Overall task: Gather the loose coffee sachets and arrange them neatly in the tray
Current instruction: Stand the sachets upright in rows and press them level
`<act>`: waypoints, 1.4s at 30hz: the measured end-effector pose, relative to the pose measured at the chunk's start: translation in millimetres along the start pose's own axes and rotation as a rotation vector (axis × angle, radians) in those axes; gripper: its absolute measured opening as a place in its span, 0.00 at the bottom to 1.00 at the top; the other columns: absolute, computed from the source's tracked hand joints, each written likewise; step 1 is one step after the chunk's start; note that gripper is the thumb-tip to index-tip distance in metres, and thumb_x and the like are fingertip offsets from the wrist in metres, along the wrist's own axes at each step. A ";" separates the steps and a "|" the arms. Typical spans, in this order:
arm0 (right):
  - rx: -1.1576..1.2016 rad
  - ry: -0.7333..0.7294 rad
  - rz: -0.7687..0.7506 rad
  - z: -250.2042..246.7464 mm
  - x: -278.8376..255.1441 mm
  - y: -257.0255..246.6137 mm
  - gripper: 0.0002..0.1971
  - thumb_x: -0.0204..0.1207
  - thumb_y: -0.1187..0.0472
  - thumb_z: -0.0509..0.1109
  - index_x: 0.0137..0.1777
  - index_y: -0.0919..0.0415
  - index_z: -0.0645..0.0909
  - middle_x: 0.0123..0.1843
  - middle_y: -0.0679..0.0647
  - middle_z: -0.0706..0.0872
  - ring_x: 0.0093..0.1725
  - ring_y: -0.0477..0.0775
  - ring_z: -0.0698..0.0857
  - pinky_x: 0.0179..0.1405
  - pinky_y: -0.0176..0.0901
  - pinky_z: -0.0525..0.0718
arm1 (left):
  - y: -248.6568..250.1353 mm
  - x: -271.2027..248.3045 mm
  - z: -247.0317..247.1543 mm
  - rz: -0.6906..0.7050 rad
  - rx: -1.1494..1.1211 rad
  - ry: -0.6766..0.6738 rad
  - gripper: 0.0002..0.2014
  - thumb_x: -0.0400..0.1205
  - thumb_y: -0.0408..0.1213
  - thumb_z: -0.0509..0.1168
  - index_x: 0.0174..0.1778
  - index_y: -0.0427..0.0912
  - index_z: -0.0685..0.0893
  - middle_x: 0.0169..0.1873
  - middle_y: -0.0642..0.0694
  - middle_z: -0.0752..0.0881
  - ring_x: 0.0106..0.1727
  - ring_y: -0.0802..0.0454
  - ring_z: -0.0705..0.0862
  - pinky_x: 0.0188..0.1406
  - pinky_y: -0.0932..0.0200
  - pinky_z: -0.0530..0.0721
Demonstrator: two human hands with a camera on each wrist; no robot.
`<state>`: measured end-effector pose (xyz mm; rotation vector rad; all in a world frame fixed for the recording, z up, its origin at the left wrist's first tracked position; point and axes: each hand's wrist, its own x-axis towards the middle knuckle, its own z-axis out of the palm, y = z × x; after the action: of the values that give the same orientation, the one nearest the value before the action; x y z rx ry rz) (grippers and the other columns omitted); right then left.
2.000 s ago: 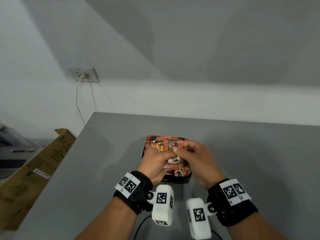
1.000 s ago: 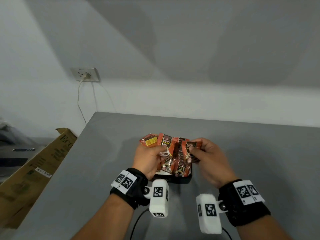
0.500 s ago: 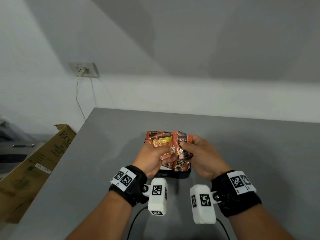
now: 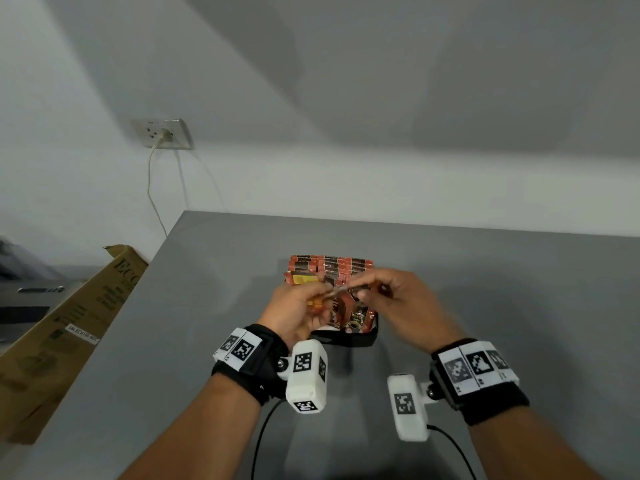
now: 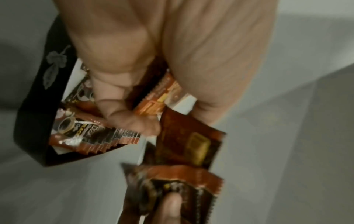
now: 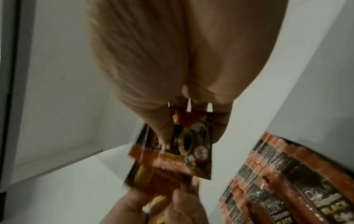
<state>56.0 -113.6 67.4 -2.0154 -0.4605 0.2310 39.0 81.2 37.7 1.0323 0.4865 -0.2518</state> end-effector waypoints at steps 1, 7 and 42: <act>0.021 0.002 0.024 -1.2 -2.4 2.9 0.14 0.82 0.66 0.73 0.51 0.41 0.90 0.50 0.43 0.94 0.49 0.42 0.91 0.51 0.37 0.87 | 1.0 0.2 -0.9 0.066 0.008 0.045 0.09 0.79 0.25 0.70 0.53 0.37 0.85 0.41 0.39 0.89 0.35 0.48 0.87 0.26 0.59 0.82; 0.655 0.135 0.248 8.1 1.1 4.1 0.11 0.83 0.74 0.67 0.53 0.60 0.88 0.47 0.56 0.94 0.45 0.52 0.92 0.46 0.45 0.87 | 9.0 -6.2 6.0 0.377 0.265 -0.012 0.13 0.77 0.17 0.71 0.55 0.33 0.84 0.50 0.32 0.91 0.49 0.35 0.91 0.47 0.41 0.91; 0.866 -0.003 0.368 31.0 -4.8 -1.4 0.15 0.84 0.76 0.62 0.67 0.68 0.82 0.54 0.62 0.94 0.49 0.57 0.93 0.47 0.44 0.90 | -2.0 -11.2 1.3 0.338 0.318 -0.182 0.18 0.77 0.17 0.68 0.63 0.31 0.83 0.57 0.29 0.88 0.58 0.34 0.89 0.58 0.42 0.88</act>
<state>40.4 -89.9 53.8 -1.2245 0.0370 0.5527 28.8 78.7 42.3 1.3679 0.1022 -0.1208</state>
